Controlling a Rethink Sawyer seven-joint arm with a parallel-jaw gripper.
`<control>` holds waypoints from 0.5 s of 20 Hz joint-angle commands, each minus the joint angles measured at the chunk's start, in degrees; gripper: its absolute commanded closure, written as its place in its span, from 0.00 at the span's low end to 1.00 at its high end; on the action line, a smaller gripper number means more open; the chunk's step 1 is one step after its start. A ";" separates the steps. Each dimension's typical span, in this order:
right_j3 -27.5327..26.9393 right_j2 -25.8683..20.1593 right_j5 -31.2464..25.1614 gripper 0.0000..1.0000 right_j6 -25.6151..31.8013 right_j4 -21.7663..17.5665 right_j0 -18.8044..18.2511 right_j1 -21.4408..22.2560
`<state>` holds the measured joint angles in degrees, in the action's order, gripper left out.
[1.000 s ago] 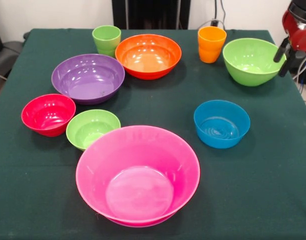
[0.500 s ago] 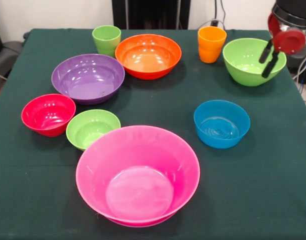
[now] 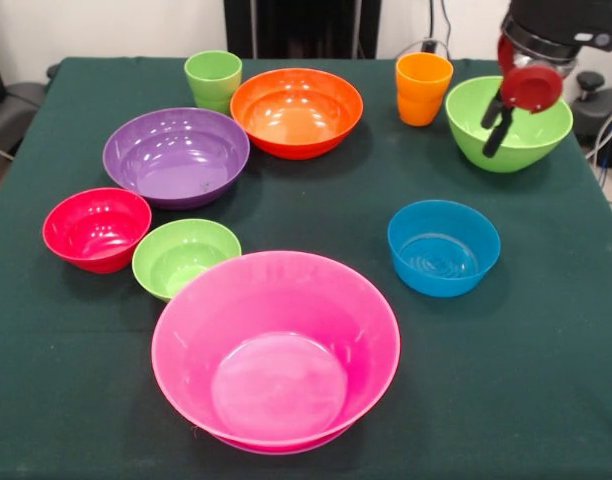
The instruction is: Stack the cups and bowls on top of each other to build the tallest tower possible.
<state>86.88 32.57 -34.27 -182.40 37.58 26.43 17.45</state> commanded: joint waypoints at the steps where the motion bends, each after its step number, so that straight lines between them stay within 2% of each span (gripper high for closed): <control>1: 2.95 -12.07 3.53 0.00 4.37 -4.54 -2.31 -1.63; 6: 0.77 -12.44 3.69 0.00 1.35 -5.02 -1.39 -3.50; 10: 1.36 -12.89 4.09 0.00 0.54 -4.77 -0.80 -3.16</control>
<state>87.53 29.05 -32.53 -182.40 36.33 25.29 17.39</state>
